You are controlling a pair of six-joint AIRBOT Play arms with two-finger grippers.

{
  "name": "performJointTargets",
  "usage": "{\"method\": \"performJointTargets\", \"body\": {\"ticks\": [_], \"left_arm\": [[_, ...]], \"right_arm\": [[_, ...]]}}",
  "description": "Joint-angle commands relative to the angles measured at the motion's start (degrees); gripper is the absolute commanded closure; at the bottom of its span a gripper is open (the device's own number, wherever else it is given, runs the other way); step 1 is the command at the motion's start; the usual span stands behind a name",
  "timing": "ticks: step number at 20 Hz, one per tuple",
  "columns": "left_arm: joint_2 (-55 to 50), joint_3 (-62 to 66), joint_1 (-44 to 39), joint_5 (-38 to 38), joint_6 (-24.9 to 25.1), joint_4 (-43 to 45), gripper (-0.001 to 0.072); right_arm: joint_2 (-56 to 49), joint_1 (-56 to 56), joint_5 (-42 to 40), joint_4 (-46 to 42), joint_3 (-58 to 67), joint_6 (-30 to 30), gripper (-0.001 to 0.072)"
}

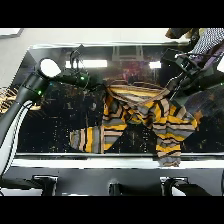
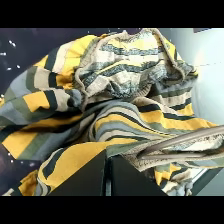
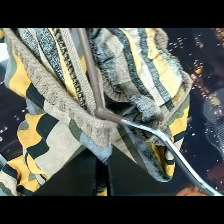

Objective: Fold the clothes and pants, and hang the long-sleeved shirts on hangers.

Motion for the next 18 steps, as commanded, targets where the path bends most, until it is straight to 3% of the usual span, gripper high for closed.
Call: {"method": "performJointTargets", "body": {"ticks": [1, 13, 18], "left_arm": [[0.04, 0.07, 0.07, -0.13, -0.61, -1.55, 0.0693], [0.04, 4.59, 0.31, 0.63, -2.62, -1.57, 0.0693], [0.07, 4.63, 2.29, -3.78, -3.56, -3.30, 0.0693]], "right_arm": [[-0.61, 0.07, -1.38, 0.92, 0.00, -0.37, 0.0690], [-2.80, 0.07, -3.30, 0.66, -0.07, -1.22, 0.0690], [-2.80, 0.07, -4.26, -1.99, -0.07, -1.18, 0.0690]]}}
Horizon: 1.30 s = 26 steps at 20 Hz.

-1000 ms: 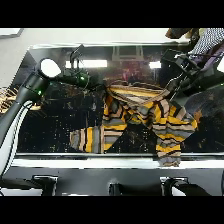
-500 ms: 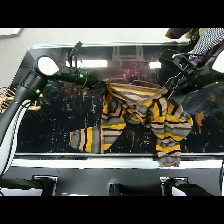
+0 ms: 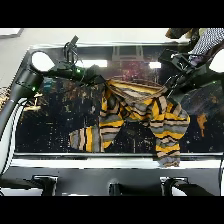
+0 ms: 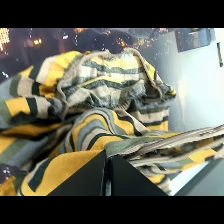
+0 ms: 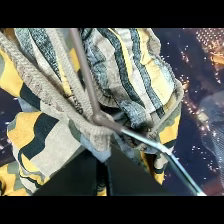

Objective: Fold the clothes and pants, and hang the long-sleeved shirts on hangers.

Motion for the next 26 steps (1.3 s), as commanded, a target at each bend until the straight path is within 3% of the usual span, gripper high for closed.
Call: {"method": "performJointTargets", "body": {"ticks": [1, 5, 11, 17, 26], "left_arm": [[0.09, 0.20, 1.46, -3.61, -0.39, -1.20, 0.0693], [0.13, 1.51, 2.29, -6.73, -0.72, -1.40, 0.0693], [0.11, 3.08, 2.25, -3.04, -4.50, -7.39, 0.0693], [0.13, 3.08, 2.36, -3.34, -4.50, -9.75, 0.0693], [0.13, 3.08, 2.19, 3.26, -4.46, -16.57, 0.0693]], "right_arm": [[-0.04, 0.00, -1.20, -2.14, -0.02, 0.15, 0.0690], [-0.04, 0.02, -2.67, -3.41, -0.02, 0.13, 0.0690], [-0.17, 4.90, -4.52, -5.86, -0.37, 0.20, 0.0690], [-0.52, 7.50, -7.04, -14.03, -0.37, 5.33, 0.0690], [-1.44, 10.08, -8.85, -11.30, -0.37, 7.21, 0.0690]]}}
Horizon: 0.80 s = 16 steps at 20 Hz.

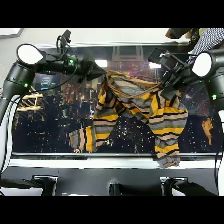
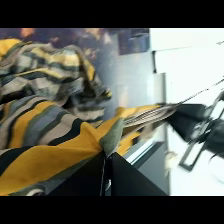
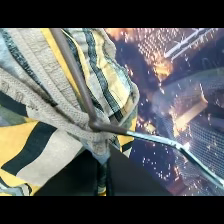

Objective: Fold the clothes and pants, and hang the long-sleeved shirts on hangers.

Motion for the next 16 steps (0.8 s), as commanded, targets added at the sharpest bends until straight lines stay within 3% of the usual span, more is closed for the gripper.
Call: {"method": "performJointTargets", "body": {"ticks": [1, 16], "left_arm": [[0.02, 0.04, -0.20, 4.11, 0.02, -2.21, 0.0693], [0.07, 0.04, -8.72, 4.00, 1.68, 5.03, 0.0693]], "right_arm": [[-0.55, 3.28, -0.72, -0.52, -0.02, 0.63, 0.0690], [-3.56, 9.84, -9.22, -3.61, -0.02, 11.93, 0.0690]]}}
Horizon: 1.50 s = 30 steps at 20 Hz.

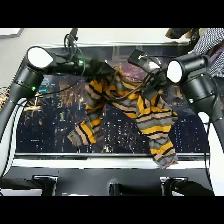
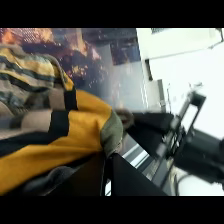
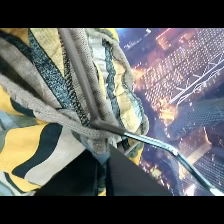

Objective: Fold the clothes and pants, and hang the long-sleeved shirts on hangers.

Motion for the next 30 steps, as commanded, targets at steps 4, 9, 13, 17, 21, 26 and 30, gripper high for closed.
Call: {"method": "performJointTargets", "body": {"ticks": [4, 9, 13, 17, 21, 26, 30], "left_arm": [[-0.04, -0.02, -6.86, -5.77, 0.52, 17.73, 0.0693], [-1.29, -0.94, -8.15, -6.23, 4.55, 22.97, 0.0690], [-1.60, -0.96, -7.74, -4.76, 9.42, 22.93, 0.0338], [0.72, 2.01, -4.22, -5.53, 12.83, 22.99, -0.0013], [4.50, 3.98, 1.31, -8.24, 21.94, 22.99, -0.0013], [4.87, 3.85, 4.37, -9.49, 29.59, 23.21, -0.0013], [4.42, 1.31, 5.70, -14.80, 51.41, 22.88, -0.0009]], "right_arm": [[0.26, 0.17, -3.65, -3.37, 0.02, 2.27, 0.0690], [4.61, 0.17, -3.65, -7.06, 0.02, 2.21, 0.0690], [6.86, 0.17, -1.84, -6.95, 0.02, 1.60, 0.0689], [6.73, 0.17, 0.09, -4.79, 0.00, -3.02, 0.0688], [6.71, 0.17, -0.72, -3.37, 0.00, -10.49, 0.0687], [5.75, 0.17, -1.40, 0.39, 0.00, -22.25, 0.0686], [3.91, 0.11, -2.32, 3.76, 0.00, -30.32, 0.0687]]}}
